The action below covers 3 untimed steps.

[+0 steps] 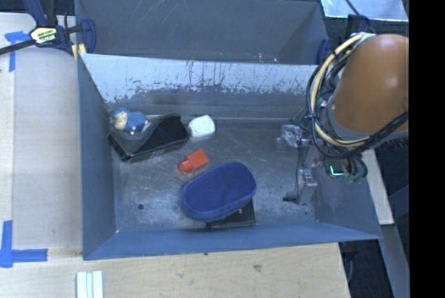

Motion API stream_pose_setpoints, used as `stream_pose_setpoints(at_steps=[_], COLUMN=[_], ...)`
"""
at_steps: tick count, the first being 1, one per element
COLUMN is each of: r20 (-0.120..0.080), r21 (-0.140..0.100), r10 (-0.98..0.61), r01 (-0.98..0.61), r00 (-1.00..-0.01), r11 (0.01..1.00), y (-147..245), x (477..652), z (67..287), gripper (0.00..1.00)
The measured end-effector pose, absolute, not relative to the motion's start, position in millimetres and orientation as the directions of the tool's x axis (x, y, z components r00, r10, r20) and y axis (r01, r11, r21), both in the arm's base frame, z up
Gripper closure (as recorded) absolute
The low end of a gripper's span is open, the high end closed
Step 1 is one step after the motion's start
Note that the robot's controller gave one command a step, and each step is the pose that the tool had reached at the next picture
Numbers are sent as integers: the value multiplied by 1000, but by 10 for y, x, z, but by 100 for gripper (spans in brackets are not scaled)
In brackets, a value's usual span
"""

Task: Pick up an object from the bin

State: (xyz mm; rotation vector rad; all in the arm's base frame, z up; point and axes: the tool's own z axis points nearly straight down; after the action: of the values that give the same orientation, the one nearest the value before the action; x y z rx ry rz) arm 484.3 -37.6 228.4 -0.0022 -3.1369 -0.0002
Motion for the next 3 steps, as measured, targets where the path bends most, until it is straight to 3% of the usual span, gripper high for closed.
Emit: stream_pose_setpoints(at_steps=[1,2,3], r20=[-3,-6,7], r21=[-3,-1,4], r10=[-274,-82,-74], r01=[-274,-82,-74], r00=[-962,-997,-997], r11=[962,997,997], y=[-1583,-1484,-823], x=[5346,5616,5144], z=[1472,1388,657], gripper=[0,0,0])
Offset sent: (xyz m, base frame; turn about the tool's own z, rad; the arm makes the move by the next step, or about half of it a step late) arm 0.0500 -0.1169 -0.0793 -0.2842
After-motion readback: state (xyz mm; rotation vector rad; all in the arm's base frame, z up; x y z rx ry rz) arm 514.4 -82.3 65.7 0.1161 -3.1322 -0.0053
